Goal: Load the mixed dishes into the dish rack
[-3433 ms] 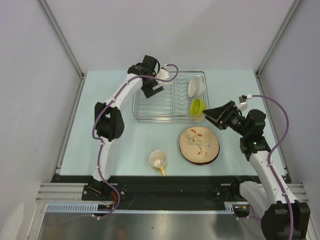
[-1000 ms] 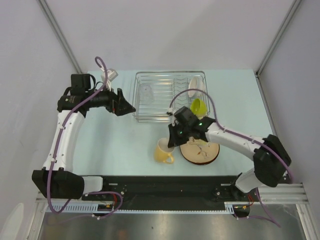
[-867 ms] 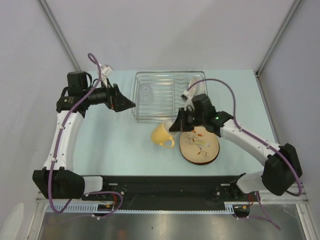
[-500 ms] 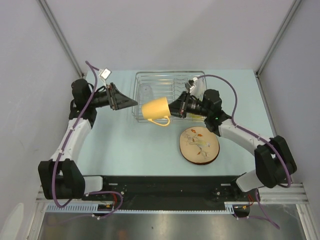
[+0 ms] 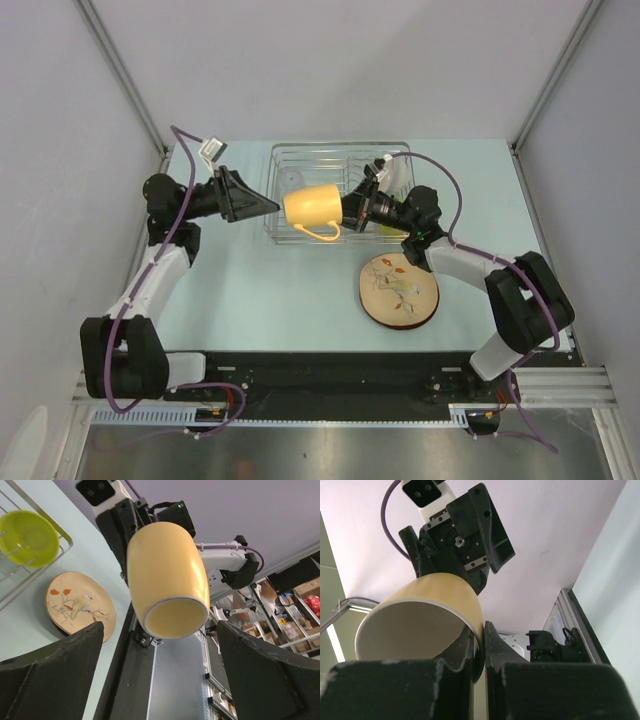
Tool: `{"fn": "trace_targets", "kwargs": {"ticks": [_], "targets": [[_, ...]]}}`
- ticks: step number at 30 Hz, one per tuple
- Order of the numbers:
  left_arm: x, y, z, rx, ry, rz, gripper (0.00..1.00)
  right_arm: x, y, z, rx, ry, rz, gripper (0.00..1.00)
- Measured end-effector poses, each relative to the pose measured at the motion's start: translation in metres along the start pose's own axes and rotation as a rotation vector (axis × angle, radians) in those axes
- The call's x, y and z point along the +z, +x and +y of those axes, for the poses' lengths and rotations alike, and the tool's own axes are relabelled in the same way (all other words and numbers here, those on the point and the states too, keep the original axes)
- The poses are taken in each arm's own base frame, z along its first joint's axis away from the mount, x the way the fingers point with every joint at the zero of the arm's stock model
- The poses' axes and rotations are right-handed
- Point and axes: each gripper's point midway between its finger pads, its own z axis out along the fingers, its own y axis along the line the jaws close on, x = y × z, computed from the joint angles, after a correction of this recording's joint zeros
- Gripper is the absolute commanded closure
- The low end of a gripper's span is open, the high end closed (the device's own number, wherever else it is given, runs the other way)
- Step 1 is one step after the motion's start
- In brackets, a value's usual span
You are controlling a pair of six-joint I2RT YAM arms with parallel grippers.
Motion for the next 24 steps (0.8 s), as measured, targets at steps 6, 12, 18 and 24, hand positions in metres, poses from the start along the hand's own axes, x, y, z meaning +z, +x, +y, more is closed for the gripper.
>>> {"fn": "trace_targets", "kwargs": {"ticks": [6,12,18,24], "targets": [[0.015,0.012,-0.006,-0.012,0.033,0.042,0.00,0.004,0.000,-0.009,0.030,-0.004,0.003,1.00],[0.025,0.018,-0.009,-0.020,0.052,0.063,0.00,0.006,0.002,-0.006,0.021,-0.024,0.008,1.00],[0.030,0.021,-0.011,-0.023,0.063,0.076,0.00,0.010,0.007,-0.010,0.023,-0.031,0.018,1.00],[0.034,0.020,-0.007,-0.033,0.054,0.069,0.04,0.013,0.006,-0.013,0.024,-0.039,0.007,1.00]]}}
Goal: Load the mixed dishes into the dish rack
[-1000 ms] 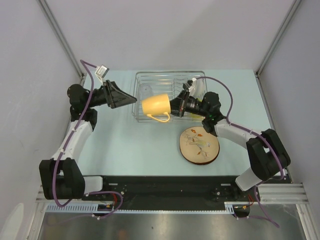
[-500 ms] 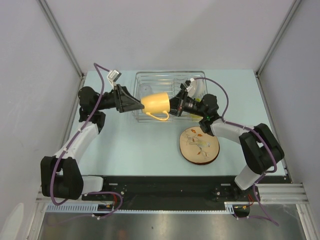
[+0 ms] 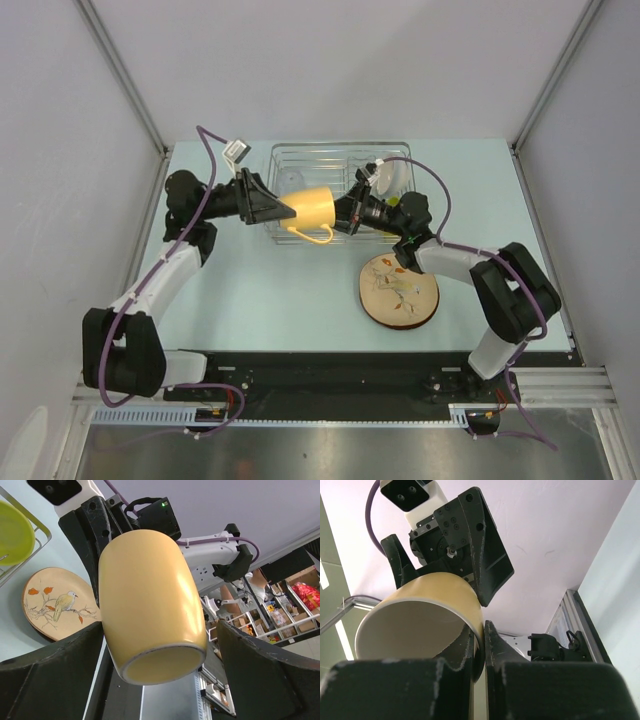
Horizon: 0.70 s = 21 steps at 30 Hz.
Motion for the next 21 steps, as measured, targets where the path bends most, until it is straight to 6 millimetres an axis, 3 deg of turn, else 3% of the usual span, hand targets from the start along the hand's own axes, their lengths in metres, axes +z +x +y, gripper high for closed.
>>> {"fn": "trace_targets", "kwargs": {"ticks": [9,13,15,17,21], "targets": [[0.0064,-0.0012,0.0071,0.010,-0.042,0.014,0.39,0.0033,-0.0012,-0.0031,-0.001,-0.011,-0.015,1.00],[0.0087,-0.0029,0.0060,0.026,-0.055,0.024,0.69,0.0030,-0.0031,-0.0015,-0.009,-0.022,-0.022,1.00],[0.0089,-0.0030,0.0061,0.025,-0.058,0.026,0.67,0.0031,-0.0034,-0.0017,-0.010,-0.023,-0.024,1.00],[0.0090,-0.0033,0.0067,0.026,-0.060,0.028,0.54,0.0033,-0.0040,-0.0025,-0.010,-0.024,-0.026,1.00],[0.0096,-0.0040,0.0100,0.018,-0.067,0.030,0.53,0.0038,-0.0056,-0.0058,-0.005,-0.019,-0.033,1.00]]}}
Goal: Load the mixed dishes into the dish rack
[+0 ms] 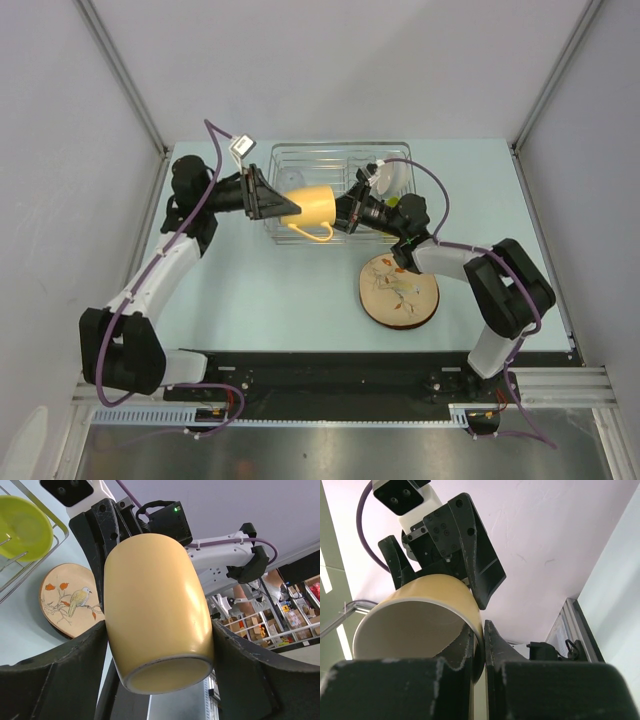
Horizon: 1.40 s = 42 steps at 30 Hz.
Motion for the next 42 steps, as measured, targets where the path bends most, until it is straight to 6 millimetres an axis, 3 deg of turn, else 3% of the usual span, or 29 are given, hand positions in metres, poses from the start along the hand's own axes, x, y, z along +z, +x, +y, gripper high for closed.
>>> {"fn": "trace_targets", "kwargs": {"ticks": [2,3,5,7,8,11,15,20,27,30,33,37,39,42], "targets": [[0.000,0.000,0.001,-0.003,-0.004,0.001,0.89,0.000,-0.001,-0.002,0.001,0.002,-0.003,1.00],[0.000,0.000,0.002,-0.004,-0.007,0.000,1.00,0.000,-0.001,-0.002,0.002,0.003,-0.004,1.00],[0.001,-0.001,0.004,-0.007,-0.012,0.000,1.00,0.001,-0.002,-0.004,0.004,0.005,-0.007,0.97],[0.001,-0.001,0.005,-0.009,-0.018,0.002,1.00,0.001,-0.002,-0.004,0.006,0.007,-0.007,0.80],[0.001,-0.001,0.005,-0.011,-0.021,0.006,1.00,0.001,-0.002,-0.005,0.007,0.009,-0.009,0.65],[0.004,-0.002,0.006,0.001,-0.031,0.009,1.00,0.002,-0.002,-0.007,0.007,0.017,-0.012,0.53],[0.006,0.000,0.009,-0.012,-0.039,0.026,1.00,0.002,0.001,-0.016,0.006,0.057,0.004,0.48],[-0.007,-0.010,0.018,-0.017,-0.071,-0.012,1.00,-0.011,-0.017,-0.024,-0.011,0.107,-0.028,0.43],[-0.028,-0.022,0.033,-0.006,-0.137,-0.057,1.00,-0.050,-0.049,-0.026,-0.046,0.180,-0.099,0.41],[-0.036,-0.039,0.047,0.055,-0.245,-0.061,1.00,-0.075,-0.066,-0.015,-0.089,0.213,-0.153,0.40],[-0.041,-0.074,0.066,0.183,-0.421,-0.054,1.00,-0.104,-0.083,0.012,-0.169,0.238,-0.227,0.40],[-0.039,-0.101,0.093,0.312,-0.598,0.012,1.00,-0.124,-0.078,0.055,-0.299,0.237,-0.276,0.39],[-0.035,-0.101,0.113,0.359,-0.688,0.081,1.00,-0.130,-0.069,0.073,-0.361,0.234,-0.281,0.39],[-0.025,-0.086,0.141,0.404,-0.790,0.215,1.00,-0.137,-0.056,0.087,-0.415,0.247,-0.288,0.39]]}}
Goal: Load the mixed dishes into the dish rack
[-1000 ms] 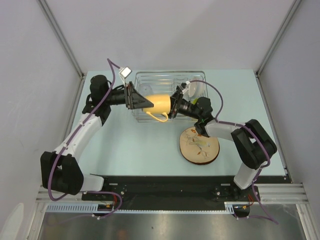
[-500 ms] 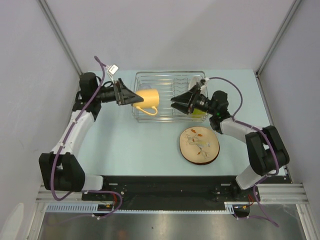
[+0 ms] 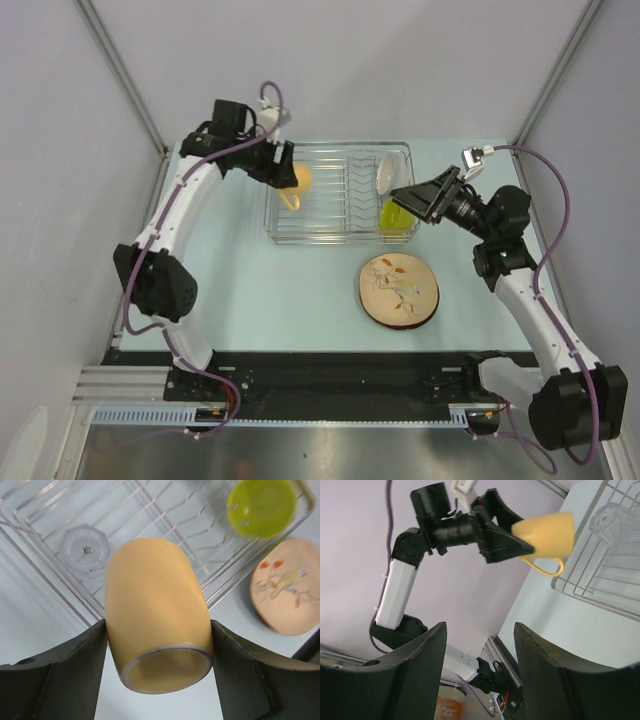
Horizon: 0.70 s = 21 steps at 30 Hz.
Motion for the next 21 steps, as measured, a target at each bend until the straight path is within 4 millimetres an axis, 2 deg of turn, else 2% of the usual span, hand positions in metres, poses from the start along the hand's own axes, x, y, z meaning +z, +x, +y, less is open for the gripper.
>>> {"fn": "trace_targets", "kwargs": {"ticks": [4,8,12,21], "targets": [[0.034,0.037,0.002,0.103,-0.054,0.177,1.00,-0.010,0.003,0.004,-0.028,0.023,-0.008,0.39],[0.056,0.065,0.007,0.180,-0.078,0.311,1.00,-0.015,0.003,-0.008,-0.012,0.066,-0.017,0.39],[0.061,0.073,0.021,0.228,-0.119,0.358,1.00,-0.018,0.007,-0.023,0.020,0.107,-0.011,0.39],[0.065,0.076,0.038,0.297,-0.171,0.386,1.00,-0.024,0.010,-0.024,0.017,0.117,-0.015,0.40]]}}
